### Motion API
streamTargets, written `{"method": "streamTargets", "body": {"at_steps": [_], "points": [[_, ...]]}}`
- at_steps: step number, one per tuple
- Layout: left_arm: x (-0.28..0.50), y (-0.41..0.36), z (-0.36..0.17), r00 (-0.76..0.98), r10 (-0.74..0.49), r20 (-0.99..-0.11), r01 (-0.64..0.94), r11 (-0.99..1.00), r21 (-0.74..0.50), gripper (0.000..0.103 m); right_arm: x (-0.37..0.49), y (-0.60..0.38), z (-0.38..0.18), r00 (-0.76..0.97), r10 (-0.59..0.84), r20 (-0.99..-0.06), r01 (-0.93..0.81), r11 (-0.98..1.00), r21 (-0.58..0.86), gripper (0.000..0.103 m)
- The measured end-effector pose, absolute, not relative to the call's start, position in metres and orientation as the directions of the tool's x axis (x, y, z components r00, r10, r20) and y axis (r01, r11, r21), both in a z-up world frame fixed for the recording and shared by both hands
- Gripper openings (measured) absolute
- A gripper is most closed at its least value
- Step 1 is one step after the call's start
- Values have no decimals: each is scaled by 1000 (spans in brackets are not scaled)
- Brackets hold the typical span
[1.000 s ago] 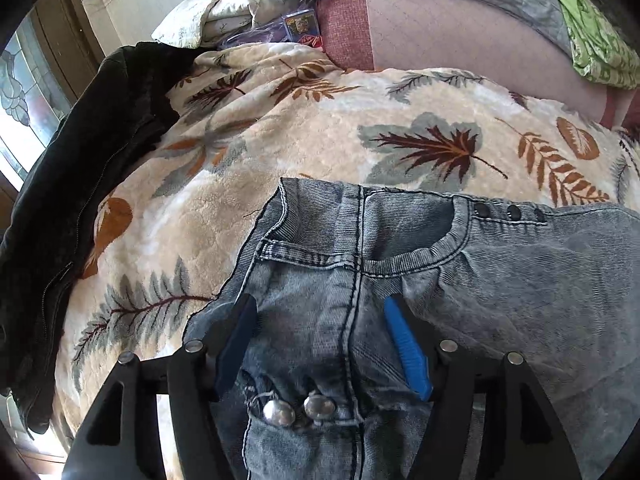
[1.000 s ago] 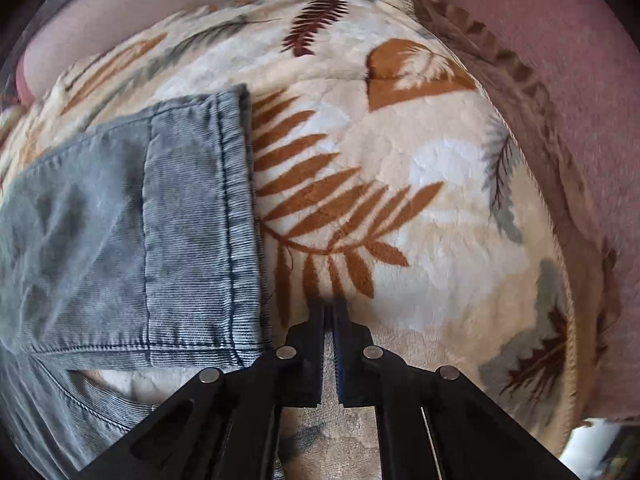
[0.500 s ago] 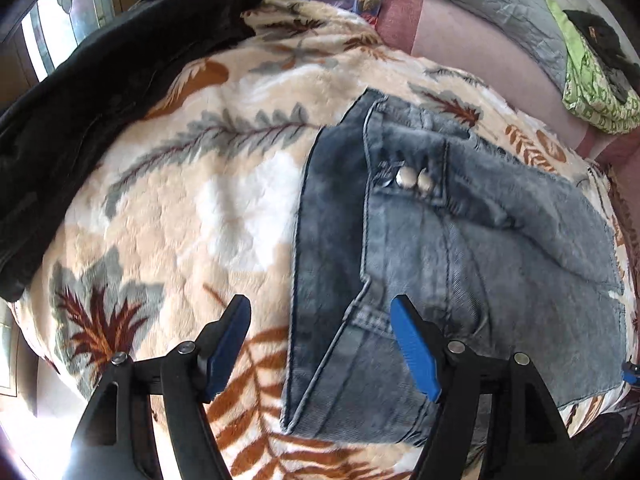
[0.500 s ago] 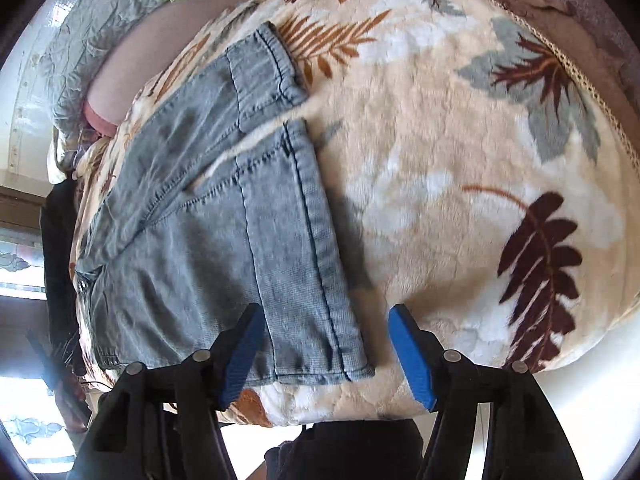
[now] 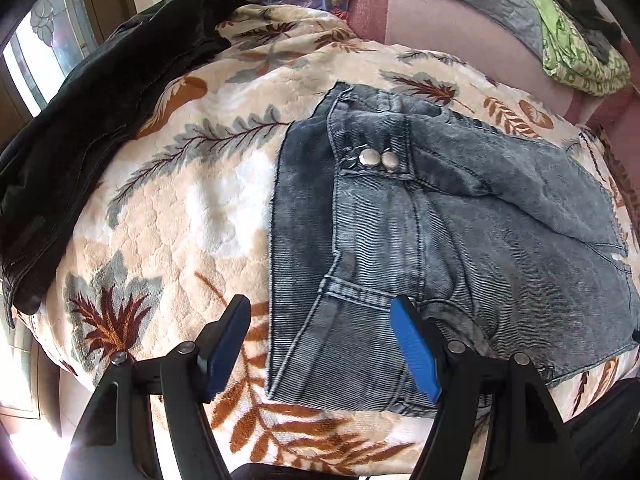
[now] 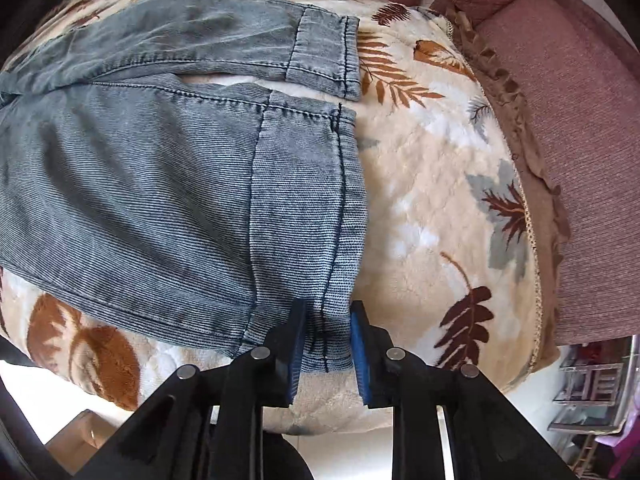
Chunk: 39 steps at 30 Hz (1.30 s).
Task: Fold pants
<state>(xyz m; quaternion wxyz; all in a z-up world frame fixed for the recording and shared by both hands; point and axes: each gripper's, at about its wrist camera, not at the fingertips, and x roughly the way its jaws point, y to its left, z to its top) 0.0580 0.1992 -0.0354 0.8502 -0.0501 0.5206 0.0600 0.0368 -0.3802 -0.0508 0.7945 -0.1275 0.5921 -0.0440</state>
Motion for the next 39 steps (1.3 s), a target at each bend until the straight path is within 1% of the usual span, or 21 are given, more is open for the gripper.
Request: {"method": "streamTargets", "body": {"at_steps": [2, 4, 5, 7, 9, 10, 11, 12, 13, 15, 17, 21, 23, 25, 26, 29, 31, 32, 33, 38, 39], "points": [[59, 187, -29, 465, 50, -884, -123, 992, -9, 73, 35, -392, -30, 338, -157, -928, -11, 985, -170, 50], [62, 174, -29, 472, 38, -881, -88, 996, -4, 73, 37, -395, -10, 402, -157, -902, 40, 987, -154, 52], [63, 170, -32, 465, 36, -885, -74, 997, 2, 73, 39, -396, -1, 438, -122, -891, 54, 993, -109, 53], [69, 161, -49, 421, 53, -905, -59, 998, 31, 73, 51, -396, 6, 469, 27, -883, 49, 997, 57, 60], [74, 159, -73, 347, 60, -936, -57, 997, 43, 74, 65, -391, -8, 458, 204, -865, 38, 968, 248, 63], [73, 160, -76, 356, 63, -932, -60, 997, 45, 75, 72, -389, -22, 428, 235, -873, 54, 957, 284, 69], [72, 159, -74, 364, 72, -929, -55, 997, 55, 77, 81, -393, -45, 361, 236, -902, 88, 955, 285, 73], [73, 160, -71, 352, 67, -933, -43, 998, 55, 77, 86, -395, -68, 277, 240, -930, 132, 949, 285, 74], [75, 162, -65, 357, 55, -933, -38, 998, 44, 77, 86, -397, -70, 298, 252, -921, 129, 945, 300, 74], [80, 173, -45, 414, 41, -909, -56, 998, 19, 77, 89, -393, -52, 308, 257, -916, 90, 951, 297, 74], [96, 188, -27, 451, 16, -892, -89, 996, -27, 77, 97, -399, -29, 375, 286, -882, 70, 940, 334, 74], [164, 231, -12, 500, -111, -859, -189, 954, -234, 77, 146, -417, -7, 432, 267, -861, 117, 930, 347, 74], [202, 244, -14, 506, -125, -853, -237, 931, -277, 77, 174, -427, -7, 442, 273, -855, 151, 916, 371, 74], [236, 247, -22, 493, -126, -861, -252, 926, -280, 67, 199, -433, -2, 451, 258, -855, 168, 916, 365, 74], [251, 245, -28, 479, -118, -870, -250, 931, -265, 57, 212, -435, -5, 446, 261, -856, 178, 912, 370, 74], [284, 239, -45, 435, -101, -895, -243, 943, -225, 55, 243, -441, -8, 444, 260, -857, 188, 908, 373, 74], [299, 237, -56, 414, -95, -906, -240, 948, -209, 48, 262, -445, -11, 442, 250, -862, 186, 914, 360, 74], [305, 236, -62, 404, -97, -910, -239, 948, -208, 40, 273, -445, -14, 439, 242, -865, 189, 917, 352, 73], [310, 235, -67, 395, -97, -914, -242, 948, -205, 38, 283, -445, -15, 434, 236, -869, 189, 920, 344, 72], [321, 231, -74, 397, -97, -913, -241, 948, -206, 38, 327, -439, -26, 425, 206, -881, 168, 939, 301, 70], [322, 231, -74, 397, -97, -913, -242, 948, -206, 37, 334, -437, -31, 412, 202, -889, 169, 941, 292, 66]]}}
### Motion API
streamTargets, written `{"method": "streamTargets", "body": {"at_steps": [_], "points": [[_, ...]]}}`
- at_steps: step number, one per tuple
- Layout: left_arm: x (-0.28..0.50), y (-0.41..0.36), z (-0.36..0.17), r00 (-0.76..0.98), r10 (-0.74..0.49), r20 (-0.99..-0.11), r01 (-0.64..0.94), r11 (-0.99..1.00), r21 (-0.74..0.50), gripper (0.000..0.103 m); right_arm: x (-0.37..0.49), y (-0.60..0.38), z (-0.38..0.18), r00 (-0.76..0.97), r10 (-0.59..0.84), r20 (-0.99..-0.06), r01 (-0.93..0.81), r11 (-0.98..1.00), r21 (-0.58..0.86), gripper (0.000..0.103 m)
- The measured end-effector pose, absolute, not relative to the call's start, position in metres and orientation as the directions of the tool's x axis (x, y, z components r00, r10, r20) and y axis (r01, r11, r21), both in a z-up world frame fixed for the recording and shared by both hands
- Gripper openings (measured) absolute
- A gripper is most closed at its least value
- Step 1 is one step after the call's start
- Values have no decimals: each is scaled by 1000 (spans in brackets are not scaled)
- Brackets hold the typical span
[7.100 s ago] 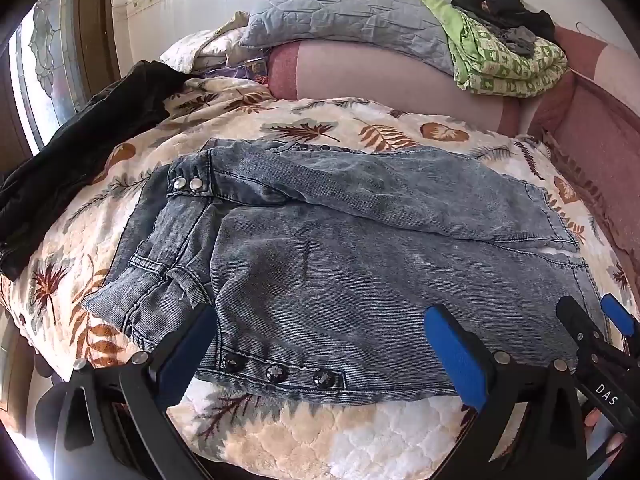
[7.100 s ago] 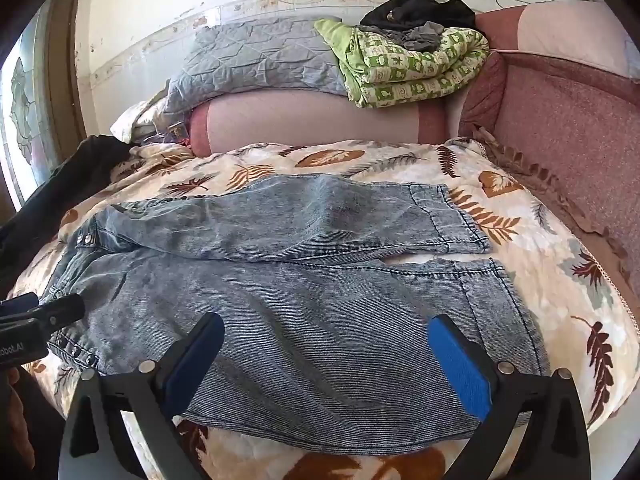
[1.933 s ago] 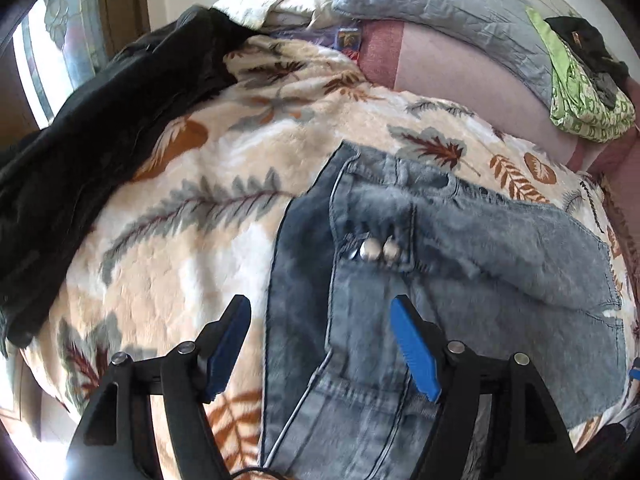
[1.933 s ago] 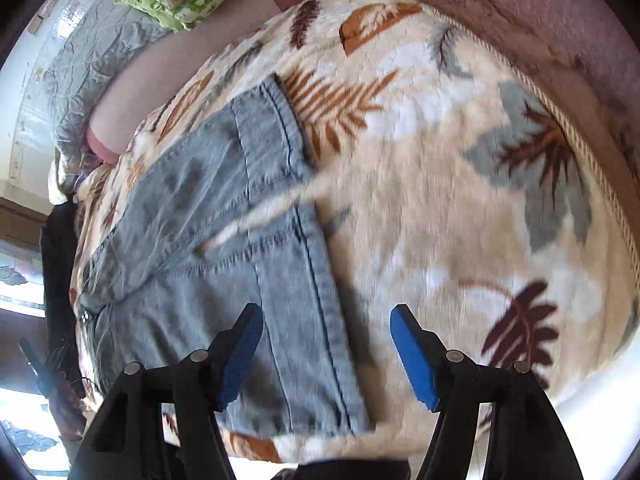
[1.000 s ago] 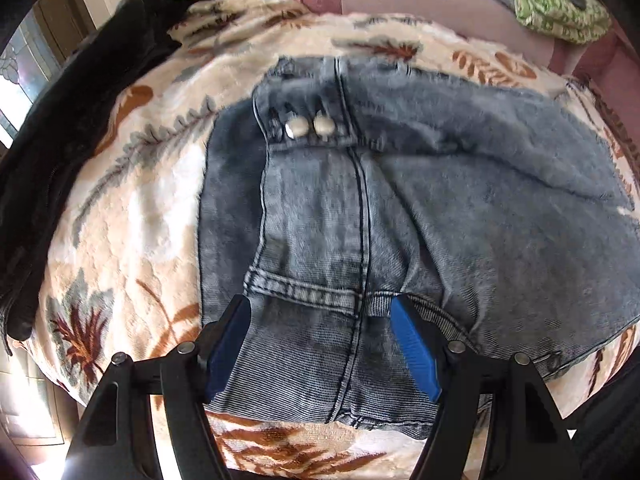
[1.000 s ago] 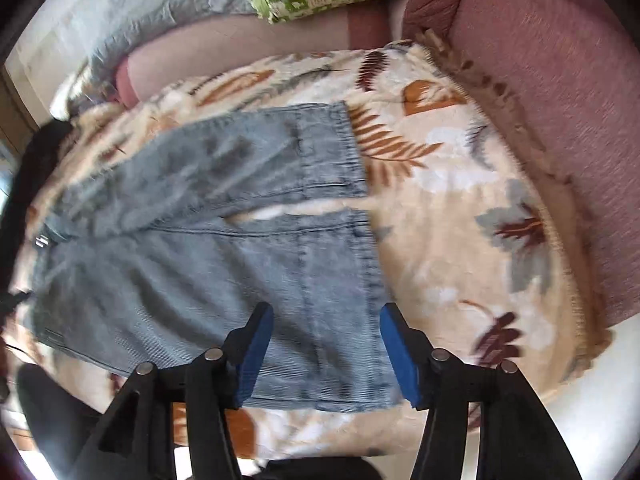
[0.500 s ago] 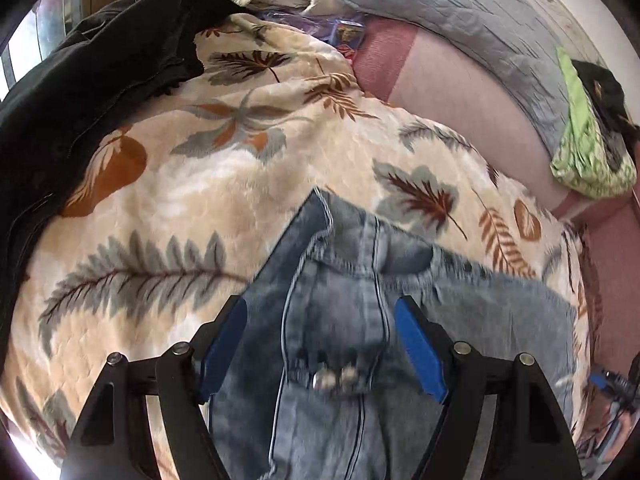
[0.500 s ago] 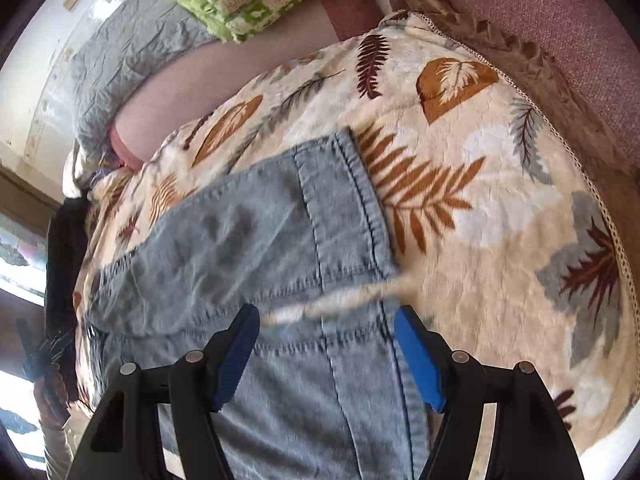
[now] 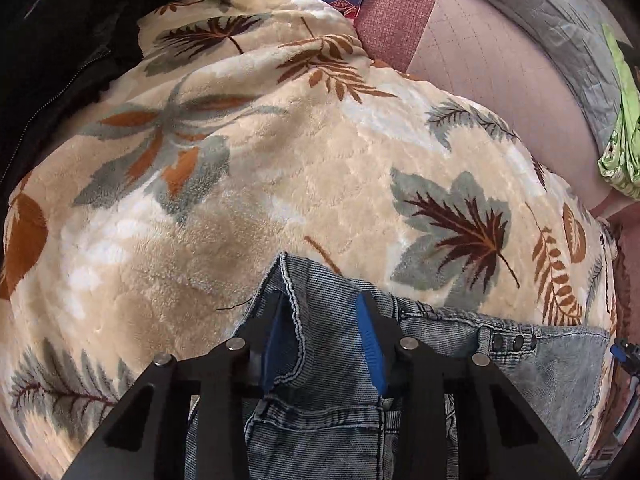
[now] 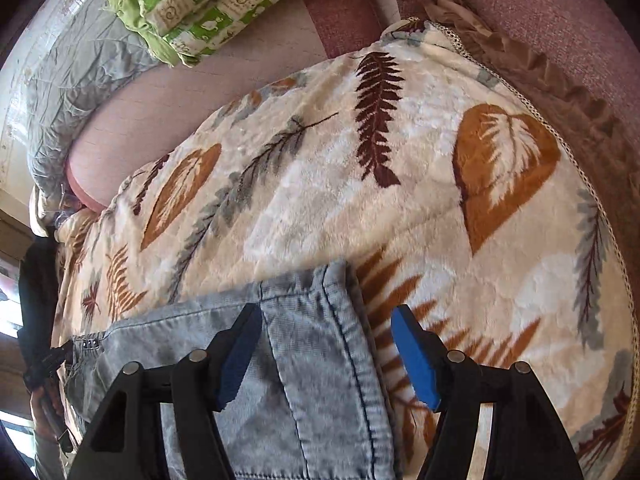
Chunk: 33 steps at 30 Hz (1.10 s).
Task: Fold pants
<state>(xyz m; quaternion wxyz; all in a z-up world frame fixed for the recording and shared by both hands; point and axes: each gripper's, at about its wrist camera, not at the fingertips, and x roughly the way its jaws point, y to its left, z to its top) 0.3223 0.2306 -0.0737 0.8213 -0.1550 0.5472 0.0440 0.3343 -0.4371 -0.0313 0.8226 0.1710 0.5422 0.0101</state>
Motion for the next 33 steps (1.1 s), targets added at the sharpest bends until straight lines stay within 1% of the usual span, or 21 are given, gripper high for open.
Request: {"method": "streamTargets", "body": {"at_steps": [1, 2, 3, 4, 6, 9, 19, 24, 25, 29, 32, 33], "points": [[323, 230, -74, 399, -97, -912, -240, 949, -206, 35, 341, -434, -38, 398, 204, -895, 170, 942, 290, 56], [324, 229, -74, 397, -89, -913, -237, 951, -196, 22, 346, -432, -43, 387, 209, -898, 167, 942, 291, 52], [326, 229, -75, 393, -78, -916, -236, 954, -182, 9, 349, -429, -48, 376, 205, -904, 161, 946, 282, 42], [328, 230, -77, 386, -73, -919, -240, 955, -177, 6, 352, -424, -53, 359, 190, -914, 154, 954, 259, 31], [329, 232, -78, 384, -83, -920, -247, 950, -189, 4, 354, -420, -57, 357, 166, -919, 146, 962, 231, 28], [331, 234, -77, 377, -93, -922, -251, 948, -198, 3, 355, -418, -54, 355, 150, -923, 133, 969, 208, 17], [326, 240, -63, 418, -111, -902, -232, 946, -224, 2, 352, -414, -48, 376, 131, -917, 123, 974, 189, 13], [327, 239, -63, 423, -105, -900, -233, 947, -220, 2, 352, -414, -46, 372, 143, -917, 120, 972, 200, 13], [327, 239, -64, 418, -102, -903, -236, 947, -217, 2, 353, -415, -46, 368, 150, -918, 125, 970, 209, 16], [329, 242, -70, 404, -107, -909, -248, 943, -221, 3, 357, -423, -47, 369, 192, -909, 148, 954, 261, 18], [332, 245, -76, 396, -116, -911, -267, 935, -235, 3, 361, -422, -53, 353, 183, -917, 145, 958, 248, 23], [333, 246, -77, 396, -117, -911, -276, 931, -239, 3, 362, -422, -54, 358, 192, -914, 154, 953, 261, 26]]}}
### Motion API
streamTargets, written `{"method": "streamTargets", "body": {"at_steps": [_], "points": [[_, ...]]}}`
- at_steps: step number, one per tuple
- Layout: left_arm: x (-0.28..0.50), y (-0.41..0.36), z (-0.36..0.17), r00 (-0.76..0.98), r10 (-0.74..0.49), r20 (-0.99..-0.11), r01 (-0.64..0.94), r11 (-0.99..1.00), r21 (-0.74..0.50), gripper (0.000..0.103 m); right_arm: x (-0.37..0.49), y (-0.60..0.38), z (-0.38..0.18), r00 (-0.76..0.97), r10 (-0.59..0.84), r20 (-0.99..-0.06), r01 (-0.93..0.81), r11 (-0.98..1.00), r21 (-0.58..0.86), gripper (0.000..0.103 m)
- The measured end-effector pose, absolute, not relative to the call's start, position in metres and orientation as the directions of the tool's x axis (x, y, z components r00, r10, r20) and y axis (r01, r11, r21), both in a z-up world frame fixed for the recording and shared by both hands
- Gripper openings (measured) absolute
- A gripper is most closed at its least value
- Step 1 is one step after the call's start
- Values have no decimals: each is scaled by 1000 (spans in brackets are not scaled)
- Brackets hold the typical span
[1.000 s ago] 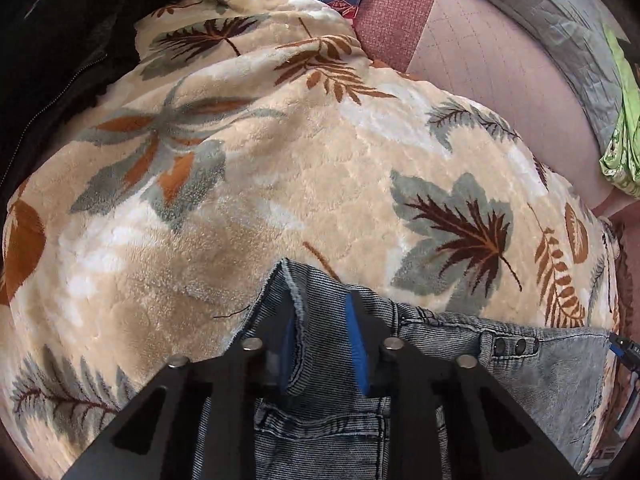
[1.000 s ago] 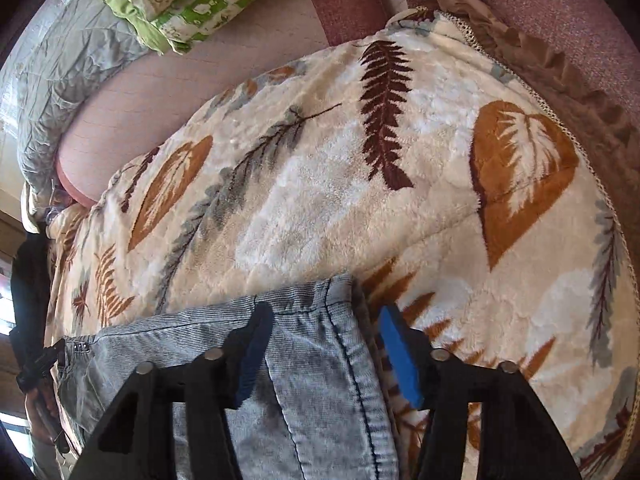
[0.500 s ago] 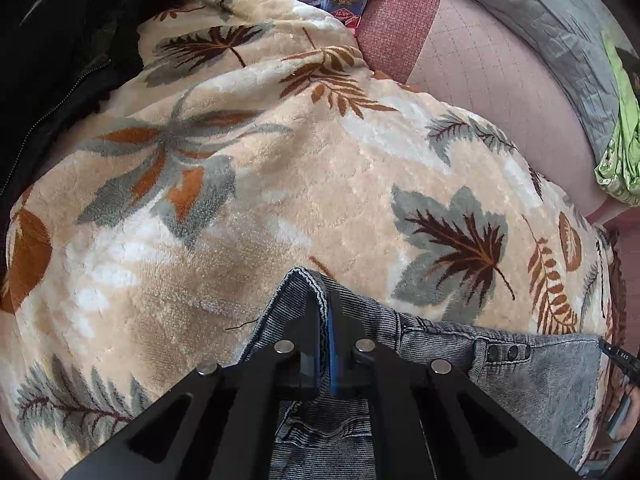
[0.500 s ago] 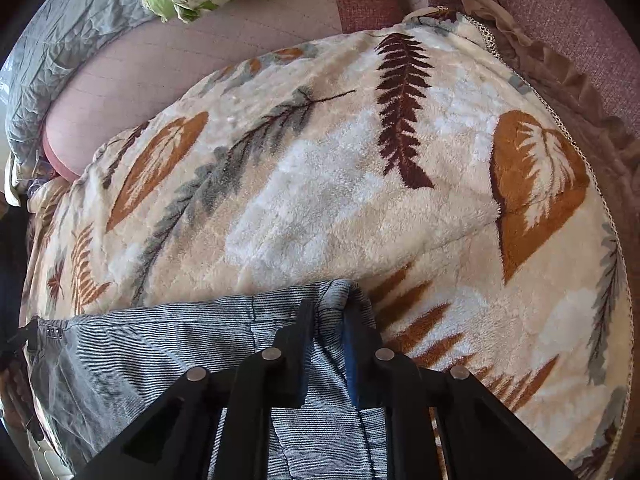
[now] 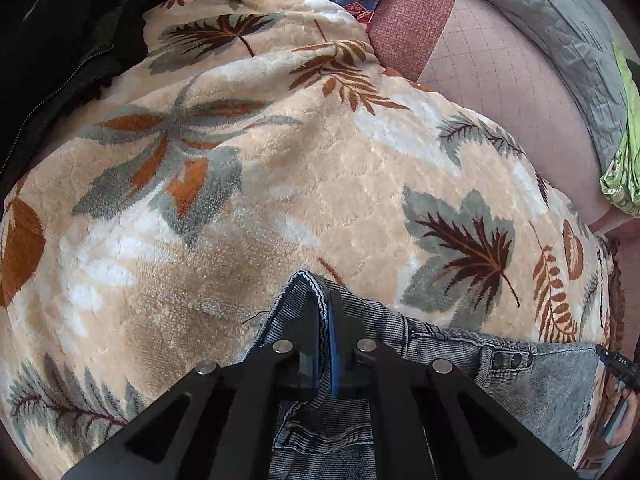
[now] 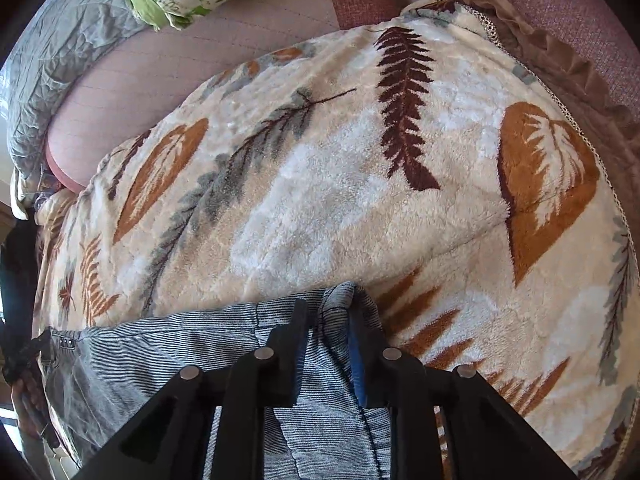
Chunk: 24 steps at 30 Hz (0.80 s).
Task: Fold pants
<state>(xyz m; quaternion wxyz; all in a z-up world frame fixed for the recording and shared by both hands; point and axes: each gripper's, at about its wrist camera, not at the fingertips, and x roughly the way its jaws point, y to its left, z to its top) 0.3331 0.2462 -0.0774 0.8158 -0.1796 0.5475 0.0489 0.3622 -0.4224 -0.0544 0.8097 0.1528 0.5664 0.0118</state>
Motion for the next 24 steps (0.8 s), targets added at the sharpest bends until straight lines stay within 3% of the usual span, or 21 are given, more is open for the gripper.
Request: {"method": "streamTargets", "body": {"at_steps": [3, 6, 13, 20, 24], "points": [[333, 247, -77, 411, -112, -905, -281, 929, -242, 3, 364, -423, -56, 360, 209, -909, 160, 946, 281, 30], [332, 239, -72, 422, -78, -903, -250, 948, -199, 3, 361, -422, -50, 367, 187, -911, 152, 954, 257, 13], [299, 239, -18, 527, -94, -845, -209, 949, -236, 3, 320, -427, -6, 488, 204, -848, 122, 947, 298, 12], [194, 250, 59, 656, -173, -735, -112, 940, -322, 3, 229, -436, 66, 620, 285, -731, 28, 923, 383, 12], [107, 260, 74, 696, -250, -673, -46, 920, -389, 3, 142, -445, 83, 664, 350, -661, -62, 907, 417, 12]]}}
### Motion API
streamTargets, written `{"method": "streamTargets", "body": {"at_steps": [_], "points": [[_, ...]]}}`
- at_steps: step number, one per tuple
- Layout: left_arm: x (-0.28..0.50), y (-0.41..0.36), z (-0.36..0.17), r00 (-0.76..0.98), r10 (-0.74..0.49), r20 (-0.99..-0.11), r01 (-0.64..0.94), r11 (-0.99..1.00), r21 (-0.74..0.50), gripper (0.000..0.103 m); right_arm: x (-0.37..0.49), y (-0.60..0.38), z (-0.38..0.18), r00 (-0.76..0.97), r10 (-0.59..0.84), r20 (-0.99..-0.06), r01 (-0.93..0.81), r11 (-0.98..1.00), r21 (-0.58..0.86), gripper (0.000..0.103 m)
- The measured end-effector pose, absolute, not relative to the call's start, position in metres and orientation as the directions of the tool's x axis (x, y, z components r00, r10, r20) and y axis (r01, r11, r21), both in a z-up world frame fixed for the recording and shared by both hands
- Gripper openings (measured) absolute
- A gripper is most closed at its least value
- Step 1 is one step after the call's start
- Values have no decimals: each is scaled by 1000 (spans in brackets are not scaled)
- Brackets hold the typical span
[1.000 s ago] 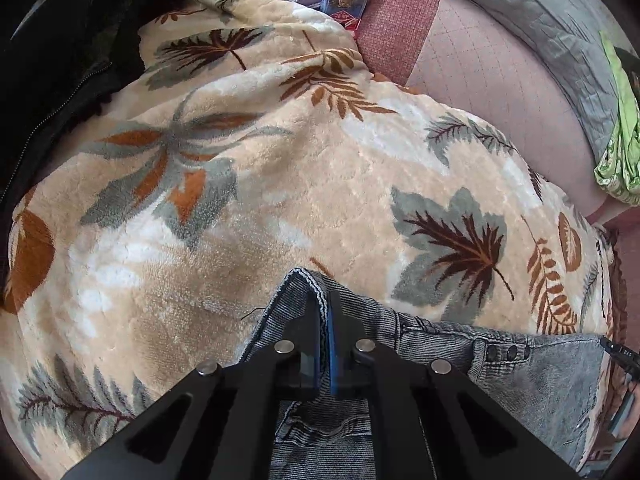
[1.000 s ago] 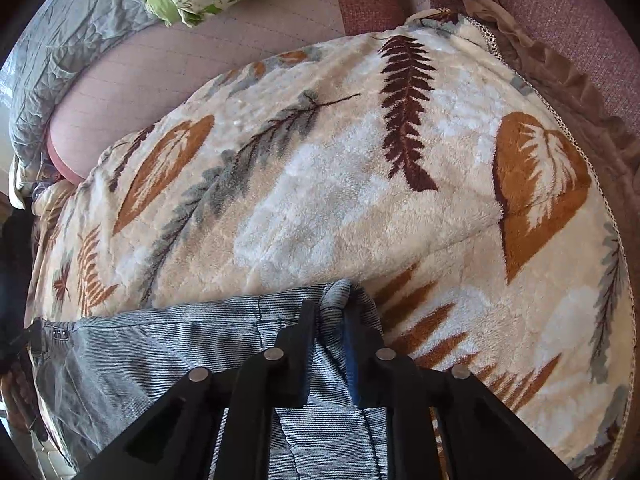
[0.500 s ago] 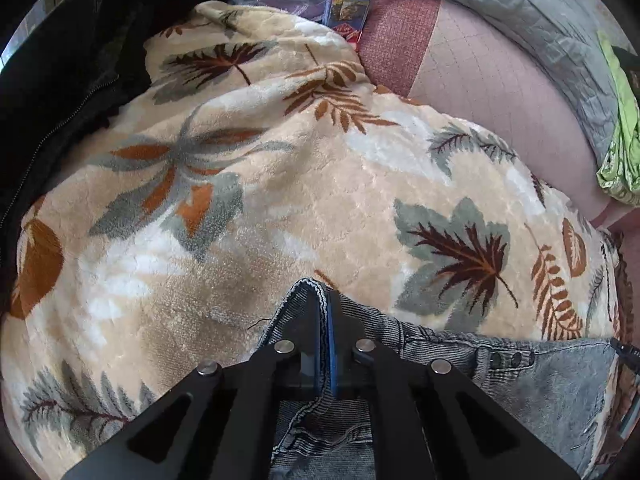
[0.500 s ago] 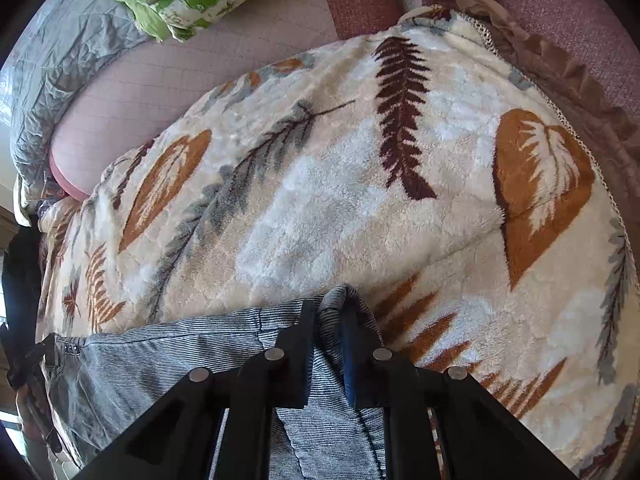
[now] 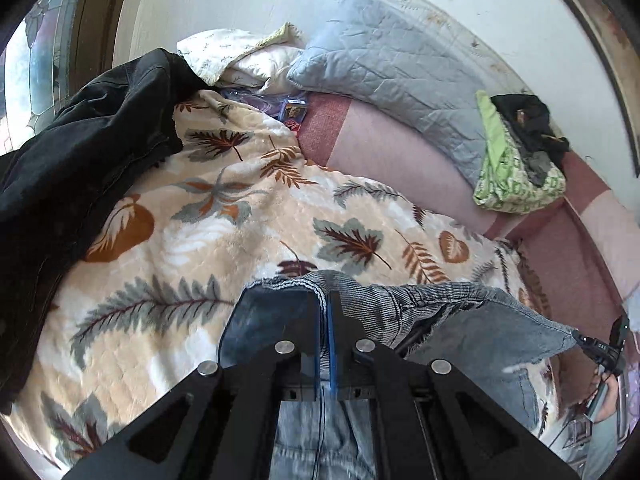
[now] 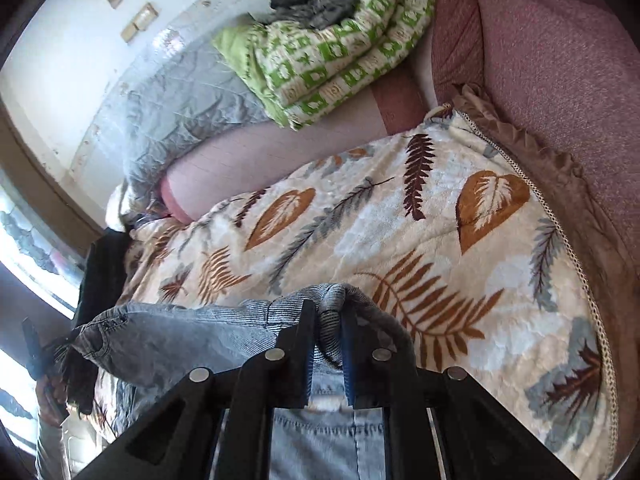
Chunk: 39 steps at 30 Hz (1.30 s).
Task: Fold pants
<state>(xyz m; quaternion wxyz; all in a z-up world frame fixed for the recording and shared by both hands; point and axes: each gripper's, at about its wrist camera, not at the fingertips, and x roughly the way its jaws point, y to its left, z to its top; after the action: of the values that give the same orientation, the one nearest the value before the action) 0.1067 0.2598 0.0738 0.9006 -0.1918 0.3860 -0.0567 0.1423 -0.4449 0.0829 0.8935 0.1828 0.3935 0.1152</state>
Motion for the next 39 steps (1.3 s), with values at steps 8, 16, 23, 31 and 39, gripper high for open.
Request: {"method": "streamTargets", "body": {"at_steps": [8, 16, 23, 31, 39], "points": [[4, 275, -29, 420, -288, -861, -40, 942, -334, 5, 10, -459, -37, 445, 413, -794, -47, 897, 441, 26], [-13, 291, 7, 532, -104, -840, -158, 963, -219, 25, -15, -496, -27, 549, 390, -739, 92, 851, 517, 70], [20, 222, 27, 608, -169, -775, -34, 971, -238, 57, 51, -488, -16, 549, 412, -727, 152, 806, 572, 72], [44, 173, -39, 495, -85, -865, 9, 996, -93, 57, 121, -453, -43, 366, 285, -886, 167, 916, 364, 13], [49, 185, -48, 475, -99, -875, -23, 992, -125, 63, 126, -444, 12, 593, 148, -791, 94, 964, 251, 8]]}}
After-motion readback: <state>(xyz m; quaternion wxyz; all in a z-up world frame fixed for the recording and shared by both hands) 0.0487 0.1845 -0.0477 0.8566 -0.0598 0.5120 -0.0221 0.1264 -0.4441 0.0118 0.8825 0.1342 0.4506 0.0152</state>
